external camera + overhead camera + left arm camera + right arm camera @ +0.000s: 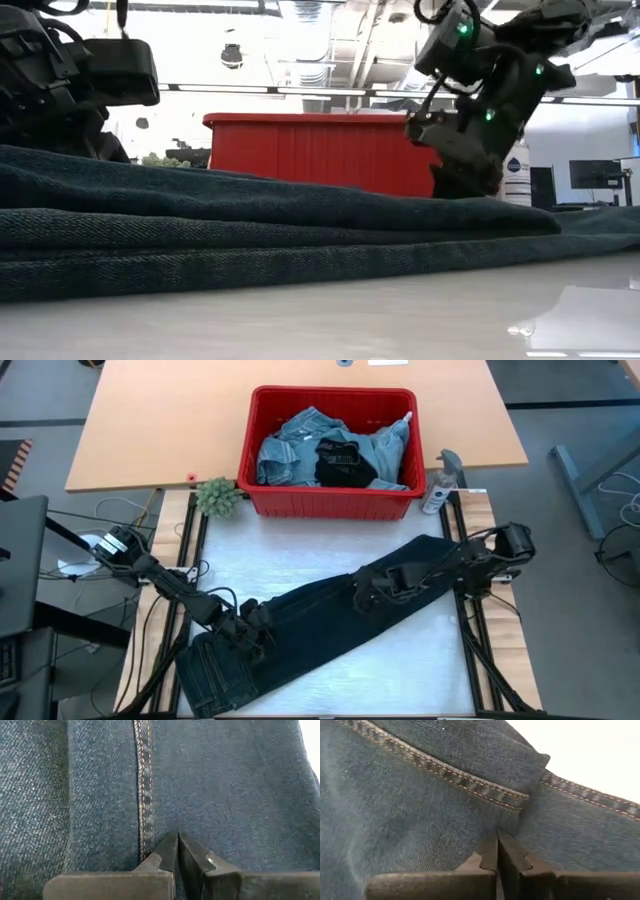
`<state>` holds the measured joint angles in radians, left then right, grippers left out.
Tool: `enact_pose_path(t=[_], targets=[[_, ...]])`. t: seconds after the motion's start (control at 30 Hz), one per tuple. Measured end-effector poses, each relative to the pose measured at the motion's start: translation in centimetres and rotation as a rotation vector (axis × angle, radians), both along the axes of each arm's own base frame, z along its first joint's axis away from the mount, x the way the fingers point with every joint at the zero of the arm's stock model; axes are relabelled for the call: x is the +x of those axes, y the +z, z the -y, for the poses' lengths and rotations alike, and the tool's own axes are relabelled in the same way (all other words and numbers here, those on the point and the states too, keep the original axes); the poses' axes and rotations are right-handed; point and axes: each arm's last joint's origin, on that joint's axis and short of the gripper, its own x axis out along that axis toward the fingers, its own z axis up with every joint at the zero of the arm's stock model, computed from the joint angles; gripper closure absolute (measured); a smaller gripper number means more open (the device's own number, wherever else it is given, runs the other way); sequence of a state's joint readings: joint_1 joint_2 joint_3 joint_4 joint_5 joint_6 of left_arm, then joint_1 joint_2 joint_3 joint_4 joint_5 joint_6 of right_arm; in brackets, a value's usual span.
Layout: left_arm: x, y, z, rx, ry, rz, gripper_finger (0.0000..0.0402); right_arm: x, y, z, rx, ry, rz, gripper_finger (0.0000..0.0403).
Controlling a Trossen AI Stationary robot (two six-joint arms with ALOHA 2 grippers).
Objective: Fold Laundry from Bin
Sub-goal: Fold the black pants
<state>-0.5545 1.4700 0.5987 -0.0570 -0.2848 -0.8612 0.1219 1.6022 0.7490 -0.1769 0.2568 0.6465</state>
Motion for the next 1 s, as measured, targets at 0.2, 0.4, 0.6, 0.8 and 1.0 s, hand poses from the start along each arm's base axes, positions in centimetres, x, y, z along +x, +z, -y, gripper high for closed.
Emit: enact_pose_path(t=[0.2,0.4,0.6,0.8,1.0], targets=[[0.0,0.0,-0.1,0.021,0.000,0.003,0.0398,-1.2,5.1,0.8,0.017,-0.024,0.192,0.0377],[0.0,0.0,-0.1,0.029,-0.007,0.004,0.0398,-2.6,8.2,-0.4,0.028,0.043,0.313,0.0336],[0.0,0.0,-0.1,0.038,-0.017,0.005,0.0398,-3.0,8.0,-2.8,0.044,0.133,0.302,0.0334],[0.0,0.0,-0.2,0.060,-0.009,0.016,0.0398,-3.2,8.7,-4.6,0.038,0.192,0.368,0.0334],[0.1,0.0,-0.2,0.067,-0.011,0.020,0.0398,-2.6,9.8,-4.9,0.008,0.244,0.495,0.0334]])
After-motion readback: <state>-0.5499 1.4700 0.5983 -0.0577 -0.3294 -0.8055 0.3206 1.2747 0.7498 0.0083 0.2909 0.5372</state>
